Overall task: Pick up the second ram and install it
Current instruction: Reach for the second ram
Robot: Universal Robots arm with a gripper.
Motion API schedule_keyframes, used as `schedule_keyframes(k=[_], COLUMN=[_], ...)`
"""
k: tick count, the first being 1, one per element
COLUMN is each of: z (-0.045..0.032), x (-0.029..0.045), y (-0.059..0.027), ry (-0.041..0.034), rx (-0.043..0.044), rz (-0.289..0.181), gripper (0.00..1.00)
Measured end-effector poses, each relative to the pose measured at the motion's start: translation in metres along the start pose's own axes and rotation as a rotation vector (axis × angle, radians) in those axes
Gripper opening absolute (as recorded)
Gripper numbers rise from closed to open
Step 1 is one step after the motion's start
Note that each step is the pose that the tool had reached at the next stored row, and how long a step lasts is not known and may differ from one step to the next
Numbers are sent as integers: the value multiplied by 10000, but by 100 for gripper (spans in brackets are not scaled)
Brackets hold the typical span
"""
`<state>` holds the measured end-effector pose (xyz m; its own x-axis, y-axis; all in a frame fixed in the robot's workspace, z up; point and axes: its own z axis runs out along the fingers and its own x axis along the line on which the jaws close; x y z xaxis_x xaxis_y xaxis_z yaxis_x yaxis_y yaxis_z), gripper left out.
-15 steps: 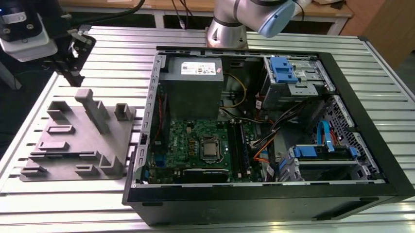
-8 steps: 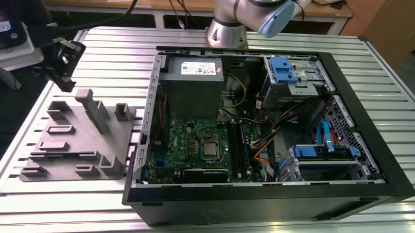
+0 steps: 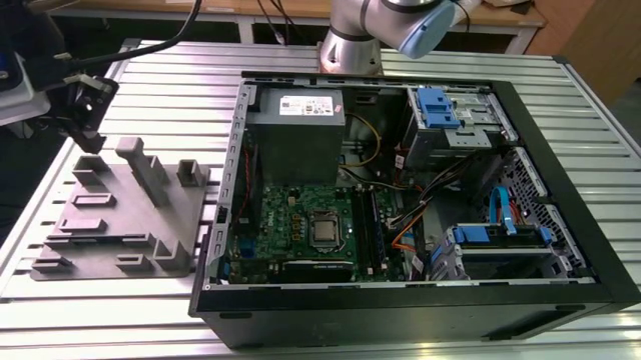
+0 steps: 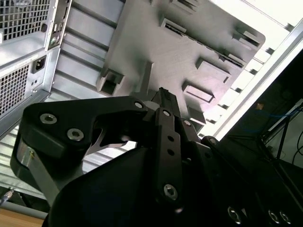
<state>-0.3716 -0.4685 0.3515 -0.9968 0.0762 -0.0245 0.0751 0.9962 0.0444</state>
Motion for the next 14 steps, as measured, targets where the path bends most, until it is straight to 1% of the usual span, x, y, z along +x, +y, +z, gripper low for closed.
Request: schedule_keyframes(k=[14], z=[201], x=[171], y=[-136], ry=[0], rx=[0], rz=[0], gripper=[7])
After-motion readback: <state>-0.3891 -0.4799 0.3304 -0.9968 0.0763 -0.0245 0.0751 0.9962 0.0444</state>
